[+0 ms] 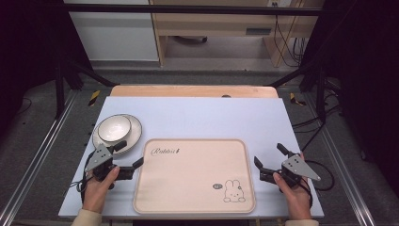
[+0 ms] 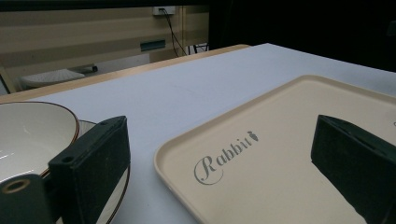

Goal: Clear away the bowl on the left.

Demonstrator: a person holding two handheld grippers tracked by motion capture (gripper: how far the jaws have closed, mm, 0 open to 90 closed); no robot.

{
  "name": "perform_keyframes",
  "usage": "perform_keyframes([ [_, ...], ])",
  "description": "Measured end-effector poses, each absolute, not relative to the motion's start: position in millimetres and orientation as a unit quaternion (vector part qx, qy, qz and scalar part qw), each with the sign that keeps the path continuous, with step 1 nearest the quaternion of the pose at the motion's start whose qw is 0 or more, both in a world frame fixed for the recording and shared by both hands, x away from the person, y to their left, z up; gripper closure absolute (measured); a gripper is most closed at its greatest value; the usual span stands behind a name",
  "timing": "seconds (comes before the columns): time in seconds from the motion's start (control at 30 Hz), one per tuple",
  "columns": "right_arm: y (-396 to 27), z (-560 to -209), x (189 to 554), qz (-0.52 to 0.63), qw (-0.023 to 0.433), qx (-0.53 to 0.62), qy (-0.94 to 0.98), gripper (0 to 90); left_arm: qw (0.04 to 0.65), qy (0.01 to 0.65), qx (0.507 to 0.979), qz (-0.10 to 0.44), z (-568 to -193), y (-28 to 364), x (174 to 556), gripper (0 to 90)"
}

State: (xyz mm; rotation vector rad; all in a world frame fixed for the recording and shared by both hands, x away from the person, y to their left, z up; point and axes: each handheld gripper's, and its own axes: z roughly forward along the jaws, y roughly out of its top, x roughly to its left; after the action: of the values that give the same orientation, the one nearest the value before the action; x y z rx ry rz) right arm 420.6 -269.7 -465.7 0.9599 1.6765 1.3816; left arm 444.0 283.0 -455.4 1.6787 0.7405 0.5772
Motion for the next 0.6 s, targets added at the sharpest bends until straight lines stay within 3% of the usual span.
perform_keyframes([
  [0.33,-270.9,-462.0,416.1,0.549,0.374,0.375,0.646,3.6,0.563,0.318,0.713,0.271,-440.9,288.5,444.1,4.7],
  [0.6,-271.6,-460.6,416.2,0.552,0.375,0.379,0.641,3.5,0.516,0.342,0.724,0.305,-408.1,310.9,475.8,4.9],
])
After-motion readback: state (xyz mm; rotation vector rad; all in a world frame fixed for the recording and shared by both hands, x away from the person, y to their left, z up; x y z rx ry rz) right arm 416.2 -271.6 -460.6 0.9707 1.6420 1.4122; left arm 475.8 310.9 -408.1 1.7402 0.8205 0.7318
